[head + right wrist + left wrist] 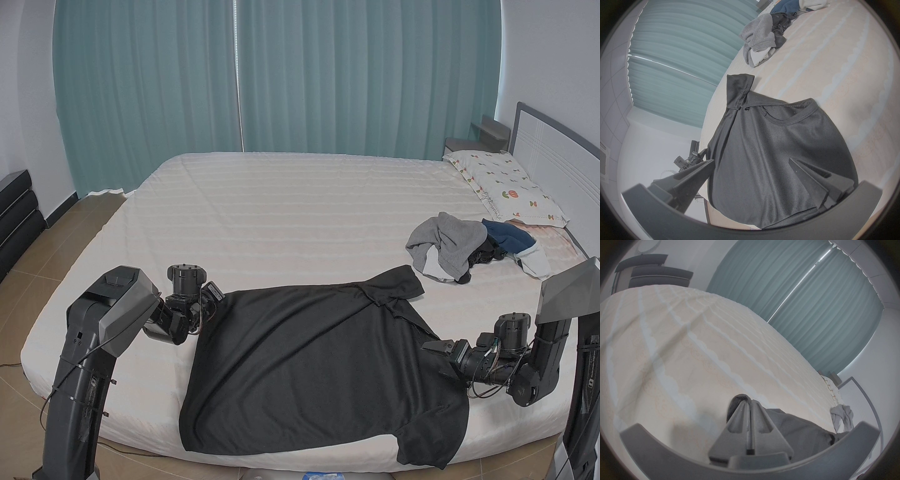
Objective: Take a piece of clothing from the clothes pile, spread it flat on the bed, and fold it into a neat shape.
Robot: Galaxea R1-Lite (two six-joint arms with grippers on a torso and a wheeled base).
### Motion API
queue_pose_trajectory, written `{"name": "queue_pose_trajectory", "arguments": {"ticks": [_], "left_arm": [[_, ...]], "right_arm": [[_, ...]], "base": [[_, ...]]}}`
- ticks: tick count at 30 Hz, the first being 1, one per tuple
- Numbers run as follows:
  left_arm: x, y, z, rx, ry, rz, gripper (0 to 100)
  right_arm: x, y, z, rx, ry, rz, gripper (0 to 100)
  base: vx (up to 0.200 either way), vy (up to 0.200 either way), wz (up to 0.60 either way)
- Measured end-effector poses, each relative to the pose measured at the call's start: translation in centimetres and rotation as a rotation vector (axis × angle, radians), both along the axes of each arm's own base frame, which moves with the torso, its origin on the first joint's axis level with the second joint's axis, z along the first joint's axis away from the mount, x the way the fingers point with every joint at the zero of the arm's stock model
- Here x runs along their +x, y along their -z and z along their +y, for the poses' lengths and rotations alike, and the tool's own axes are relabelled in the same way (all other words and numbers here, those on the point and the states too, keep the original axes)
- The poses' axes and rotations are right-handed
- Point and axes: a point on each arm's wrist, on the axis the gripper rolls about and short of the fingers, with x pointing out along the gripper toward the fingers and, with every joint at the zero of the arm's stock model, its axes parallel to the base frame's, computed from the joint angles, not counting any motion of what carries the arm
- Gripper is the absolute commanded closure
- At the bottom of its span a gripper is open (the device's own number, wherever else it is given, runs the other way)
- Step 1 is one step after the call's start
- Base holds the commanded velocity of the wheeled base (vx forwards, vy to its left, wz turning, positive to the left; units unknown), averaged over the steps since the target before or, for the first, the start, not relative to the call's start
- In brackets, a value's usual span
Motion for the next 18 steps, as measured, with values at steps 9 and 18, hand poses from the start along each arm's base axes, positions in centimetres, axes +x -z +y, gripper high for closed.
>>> {"name": "queue_pose_trajectory", "arguments": {"ticks": [9, 18], "left_arm": [[2.0, -2.6, 0.5, 0.033, -0.080, -0.108, 100], [3.7, -3.2, 1.5, 0.104, -0.090, -0.110, 100]], "right_arm": [[0.0, 0.0, 0.0, 0.001, 0.001, 0.001, 0], [0.0, 0.0, 0.0, 0.001, 0.000, 0.001, 0]], "base": [[0.000, 0.000, 0.00], [0.000, 0.000, 0.00]]}}
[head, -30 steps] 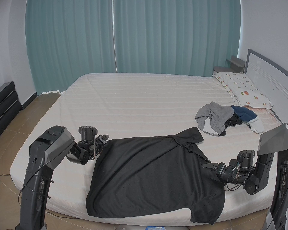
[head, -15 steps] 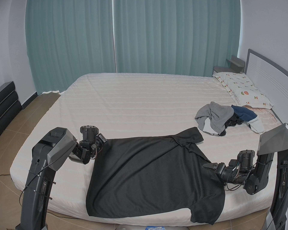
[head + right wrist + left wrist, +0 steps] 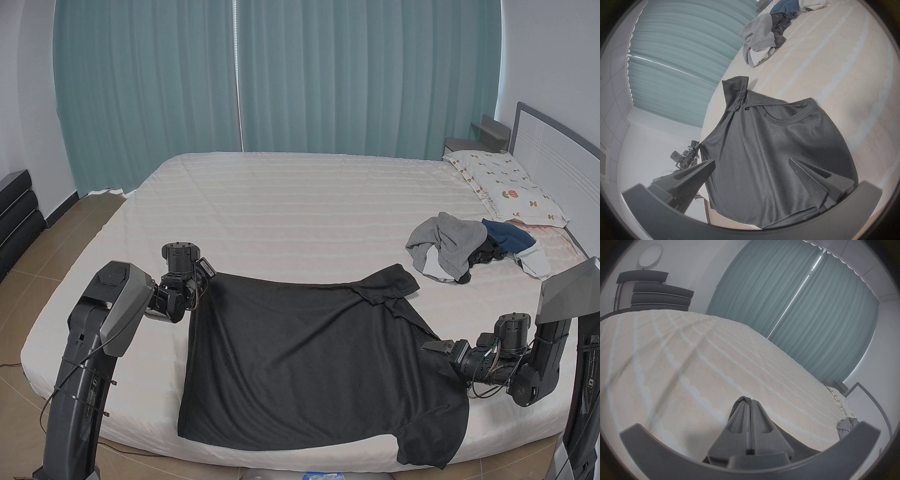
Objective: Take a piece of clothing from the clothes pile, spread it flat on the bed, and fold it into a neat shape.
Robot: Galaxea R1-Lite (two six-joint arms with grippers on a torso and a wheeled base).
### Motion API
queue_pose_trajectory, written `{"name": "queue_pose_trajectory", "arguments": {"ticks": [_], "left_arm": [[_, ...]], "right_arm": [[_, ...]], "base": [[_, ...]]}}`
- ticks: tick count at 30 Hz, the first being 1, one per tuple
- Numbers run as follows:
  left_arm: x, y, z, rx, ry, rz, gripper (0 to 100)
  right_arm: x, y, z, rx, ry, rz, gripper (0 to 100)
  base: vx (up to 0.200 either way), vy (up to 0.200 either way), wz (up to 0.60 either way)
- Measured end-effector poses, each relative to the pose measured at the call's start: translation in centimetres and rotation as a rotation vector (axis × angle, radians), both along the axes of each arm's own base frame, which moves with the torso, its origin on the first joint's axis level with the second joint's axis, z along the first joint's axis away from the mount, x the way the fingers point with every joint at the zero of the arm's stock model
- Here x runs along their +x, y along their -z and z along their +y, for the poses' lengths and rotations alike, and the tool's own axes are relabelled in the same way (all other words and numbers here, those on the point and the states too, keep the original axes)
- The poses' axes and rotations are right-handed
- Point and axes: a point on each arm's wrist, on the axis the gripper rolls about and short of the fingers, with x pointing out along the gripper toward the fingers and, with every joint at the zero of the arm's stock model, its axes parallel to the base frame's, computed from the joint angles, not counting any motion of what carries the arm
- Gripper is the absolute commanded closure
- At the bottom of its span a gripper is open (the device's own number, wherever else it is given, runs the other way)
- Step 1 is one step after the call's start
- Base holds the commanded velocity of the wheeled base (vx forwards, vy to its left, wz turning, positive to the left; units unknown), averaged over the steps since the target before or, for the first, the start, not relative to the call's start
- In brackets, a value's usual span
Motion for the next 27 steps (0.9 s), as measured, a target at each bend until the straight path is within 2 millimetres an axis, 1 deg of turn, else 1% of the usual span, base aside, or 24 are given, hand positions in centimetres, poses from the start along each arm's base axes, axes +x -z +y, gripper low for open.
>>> {"name": "queue_pose_trajectory", "arguments": {"ticks": [6, 10, 11, 15, 18, 21, 27], "left_arm": [[0.8, 1.7, 0.3, 0.003, -0.009, -0.006, 100], [0.9, 2.8, 0.4, -0.002, -0.012, 0.003, 100], [0.8, 2.9, 0.3, -0.002, -0.012, 0.006, 0], [0.8, 3.2, 0.4, -0.003, -0.019, 0.011, 0], [0.8, 3.1, 0.5, 0.009, -0.062, 0.006, 0], [0.9, 2.3, 0.8, 0.008, -0.101, -0.011, 0], [0.6, 0.2, 1.2, -0.015, -0.112, -0.033, 0]], "right_arm": [[0.0, 0.0, 0.0, 0.000, 0.001, 0.000, 0], [0.0, 0.0, 0.0, 0.000, 0.000, -0.001, 0], [0.0, 0.0, 0.0, 0.001, 0.000, -0.001, 0], [0.0, 0.0, 0.0, 0.000, 0.001, -0.002, 0], [0.0, 0.0, 0.0, 0.001, 0.001, -0.002, 0], [0.2, -0.1, 0.0, 0.001, 0.002, -0.006, 0], [0.4, -0.1, 0.0, -0.004, 0.013, -0.015, 0]], "base": [[0.000, 0.000, 0.00], [0.000, 0.000, 0.00], [0.000, 0.000, 0.00], [0.000, 0.000, 0.00], [0.000, 0.000, 0.00], [0.000, 0.000, 0.00], [0.000, 0.000, 0.00]]}}
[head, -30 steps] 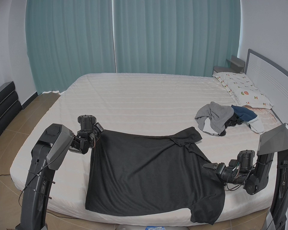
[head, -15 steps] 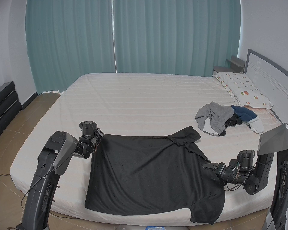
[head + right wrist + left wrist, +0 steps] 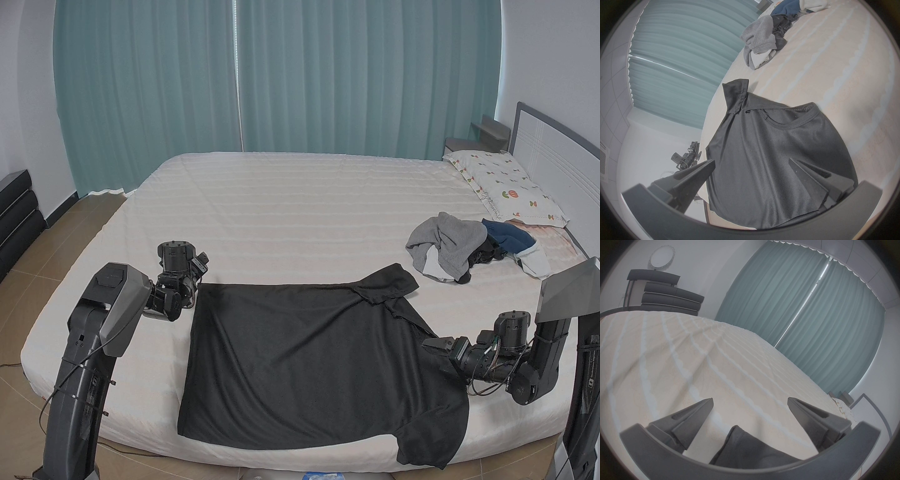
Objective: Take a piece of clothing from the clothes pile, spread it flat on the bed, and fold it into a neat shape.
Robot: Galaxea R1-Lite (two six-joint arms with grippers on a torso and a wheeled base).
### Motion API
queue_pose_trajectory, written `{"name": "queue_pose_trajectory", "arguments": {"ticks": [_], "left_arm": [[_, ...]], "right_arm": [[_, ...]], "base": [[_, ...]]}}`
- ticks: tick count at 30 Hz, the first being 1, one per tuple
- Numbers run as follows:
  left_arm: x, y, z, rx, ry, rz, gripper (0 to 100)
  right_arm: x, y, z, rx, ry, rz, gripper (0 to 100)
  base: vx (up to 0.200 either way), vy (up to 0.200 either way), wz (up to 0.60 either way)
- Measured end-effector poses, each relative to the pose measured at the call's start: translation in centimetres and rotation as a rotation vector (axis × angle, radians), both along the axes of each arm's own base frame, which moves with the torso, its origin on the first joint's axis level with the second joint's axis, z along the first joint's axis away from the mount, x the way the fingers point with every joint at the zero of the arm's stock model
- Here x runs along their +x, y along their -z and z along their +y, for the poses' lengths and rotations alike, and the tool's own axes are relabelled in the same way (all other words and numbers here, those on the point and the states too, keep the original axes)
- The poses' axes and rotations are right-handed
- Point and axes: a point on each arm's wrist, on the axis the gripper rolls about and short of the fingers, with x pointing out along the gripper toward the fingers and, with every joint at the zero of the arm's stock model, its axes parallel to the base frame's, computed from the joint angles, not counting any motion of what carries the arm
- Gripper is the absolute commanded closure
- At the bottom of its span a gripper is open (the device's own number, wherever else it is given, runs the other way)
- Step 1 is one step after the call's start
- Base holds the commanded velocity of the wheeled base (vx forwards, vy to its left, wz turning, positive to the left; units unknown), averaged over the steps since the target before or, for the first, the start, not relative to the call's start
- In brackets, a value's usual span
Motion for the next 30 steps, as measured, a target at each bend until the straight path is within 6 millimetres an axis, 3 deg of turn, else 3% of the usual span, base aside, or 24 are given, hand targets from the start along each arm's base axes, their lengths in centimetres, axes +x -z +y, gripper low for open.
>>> {"name": "queue_pose_trajectory", "arguments": {"ticks": [7, 15, 30], "left_arm": [[-1.9, -0.5, 0.4, -0.019, 0.000, 0.065, 0], [-7.0, -0.1, 0.9, -0.072, 0.030, 0.203, 0], [-16.3, -1.7, -0.5, -0.175, 0.068, 0.277, 0]], "right_arm": [[0.6, -0.1, 0.0, -0.009, 0.029, -0.016, 0], [2.9, -0.5, 0.4, -0.060, 0.108, -0.045, 0], [13.3, -3.8, 1.8, -0.243, 0.125, -0.165, 0]], "base": [[0.000, 0.000, 0.00], [0.000, 0.000, 0.00], [0.000, 0.000, 0.00]]}}
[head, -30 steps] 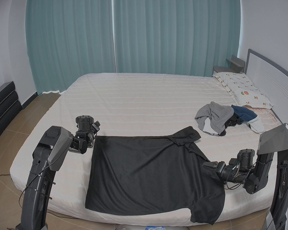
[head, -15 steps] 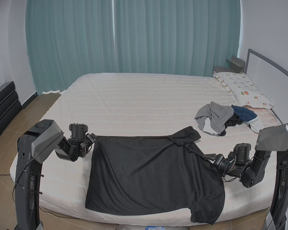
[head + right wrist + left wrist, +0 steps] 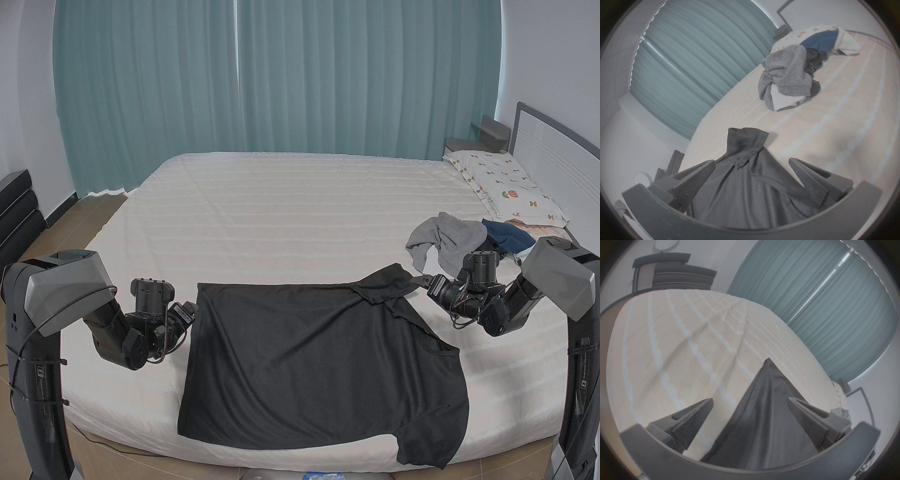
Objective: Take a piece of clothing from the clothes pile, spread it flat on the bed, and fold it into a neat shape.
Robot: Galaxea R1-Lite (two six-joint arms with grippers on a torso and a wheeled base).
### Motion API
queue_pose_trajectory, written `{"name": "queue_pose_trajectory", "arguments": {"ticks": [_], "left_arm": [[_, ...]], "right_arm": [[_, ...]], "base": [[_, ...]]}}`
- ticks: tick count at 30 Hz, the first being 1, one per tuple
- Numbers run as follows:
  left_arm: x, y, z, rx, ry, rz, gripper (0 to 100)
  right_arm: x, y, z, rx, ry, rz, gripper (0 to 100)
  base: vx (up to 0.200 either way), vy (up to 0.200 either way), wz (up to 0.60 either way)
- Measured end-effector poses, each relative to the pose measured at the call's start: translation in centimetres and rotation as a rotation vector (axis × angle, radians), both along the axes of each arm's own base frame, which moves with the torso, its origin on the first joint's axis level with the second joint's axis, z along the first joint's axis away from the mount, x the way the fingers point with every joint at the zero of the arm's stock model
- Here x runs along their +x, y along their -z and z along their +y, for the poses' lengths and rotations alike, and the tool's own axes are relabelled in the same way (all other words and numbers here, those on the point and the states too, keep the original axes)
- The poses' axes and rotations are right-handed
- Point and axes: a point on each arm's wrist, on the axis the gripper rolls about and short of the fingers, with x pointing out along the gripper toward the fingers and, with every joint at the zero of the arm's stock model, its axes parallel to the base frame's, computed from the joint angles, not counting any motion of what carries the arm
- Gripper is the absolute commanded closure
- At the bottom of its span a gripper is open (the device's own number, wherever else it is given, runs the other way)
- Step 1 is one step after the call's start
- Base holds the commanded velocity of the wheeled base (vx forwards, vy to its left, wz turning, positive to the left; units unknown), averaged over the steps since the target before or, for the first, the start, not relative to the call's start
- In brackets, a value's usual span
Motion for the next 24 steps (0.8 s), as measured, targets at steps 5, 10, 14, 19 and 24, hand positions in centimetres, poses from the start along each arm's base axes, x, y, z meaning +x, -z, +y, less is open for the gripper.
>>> {"name": "queue_pose_trajectory", "arguments": {"ticks": [5, 10, 14, 19, 24], "left_arm": [[-1.4, -0.5, -1.4, -0.094, -0.018, -0.031, 0], [-1.8, -0.3, -2.6, -0.144, -0.015, -0.063, 0], [-2.0, 0.1, -3.1, -0.157, -0.005, -0.080, 0], [-2.5, 0.7, -3.3, -0.158, -0.003, -0.067, 0], [-2.9, 0.9, -3.3, -0.159, -0.001, -0.065, 0]], "right_arm": [[2.6, 1.9, 0.3, -0.098, -0.031, -0.026, 0], [4.6, 3.9, 0.8, -0.134, -0.047, -0.048, 0], [6.0, 4.7, 1.3, -0.142, -0.049, -0.083, 0], [7.2, 5.6, 2.0, -0.148, -0.058, -0.100, 0], [8.3, 5.8, 2.4, -0.165, -0.055, -0.135, 100]], "base": [[0.000, 0.000, 0.00], [0.000, 0.000, 0.00], [0.000, 0.000, 0.00], [0.000, 0.000, 0.00], [0.000, 0.000, 0.00]]}}
